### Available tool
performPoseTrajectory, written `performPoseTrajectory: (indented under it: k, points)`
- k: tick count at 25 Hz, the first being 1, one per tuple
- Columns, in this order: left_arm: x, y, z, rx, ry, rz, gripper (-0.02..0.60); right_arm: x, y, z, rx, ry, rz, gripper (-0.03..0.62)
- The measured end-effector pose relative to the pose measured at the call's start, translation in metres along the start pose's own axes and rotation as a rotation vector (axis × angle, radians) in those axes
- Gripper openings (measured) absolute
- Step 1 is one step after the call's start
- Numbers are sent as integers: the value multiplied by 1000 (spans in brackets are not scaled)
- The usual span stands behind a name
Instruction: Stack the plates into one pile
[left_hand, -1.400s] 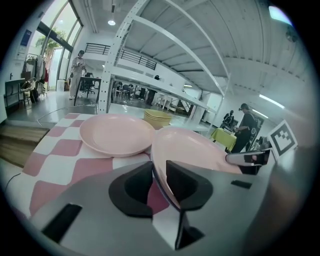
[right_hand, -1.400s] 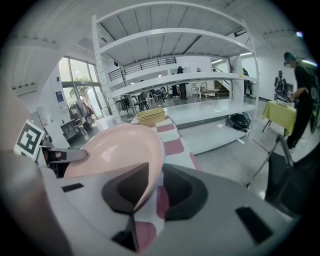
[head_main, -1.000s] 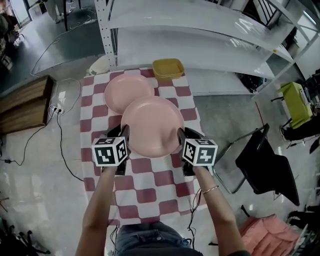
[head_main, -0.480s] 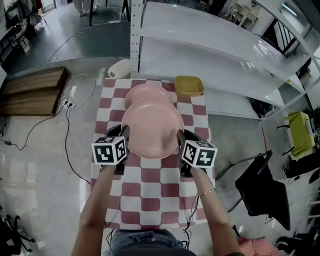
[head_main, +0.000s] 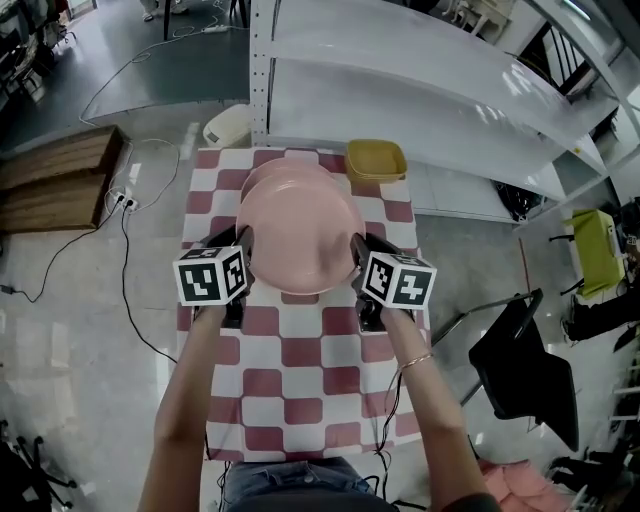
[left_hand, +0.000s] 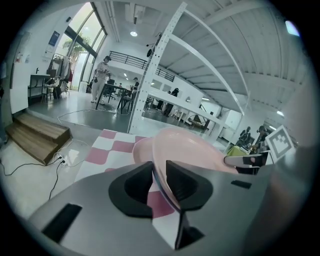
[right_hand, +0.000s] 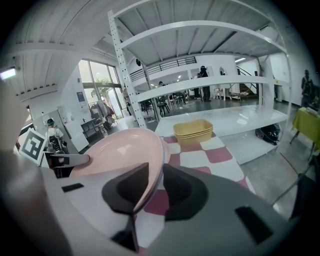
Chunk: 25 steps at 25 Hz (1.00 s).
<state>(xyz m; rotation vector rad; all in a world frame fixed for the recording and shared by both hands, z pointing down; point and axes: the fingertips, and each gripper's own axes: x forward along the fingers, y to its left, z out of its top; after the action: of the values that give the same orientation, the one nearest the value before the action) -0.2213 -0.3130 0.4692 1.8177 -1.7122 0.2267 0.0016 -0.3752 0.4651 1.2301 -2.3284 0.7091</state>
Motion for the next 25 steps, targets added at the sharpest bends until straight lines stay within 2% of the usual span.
performPoseTrajectory:
  k: [13,25]
  points:
    - [46,18,32,-42,-23,10,92,48,-11,30,0,-9,16,92]
    - [84,44,32,-68,-3,35,91,96,-14,45,-22,2,14,97]
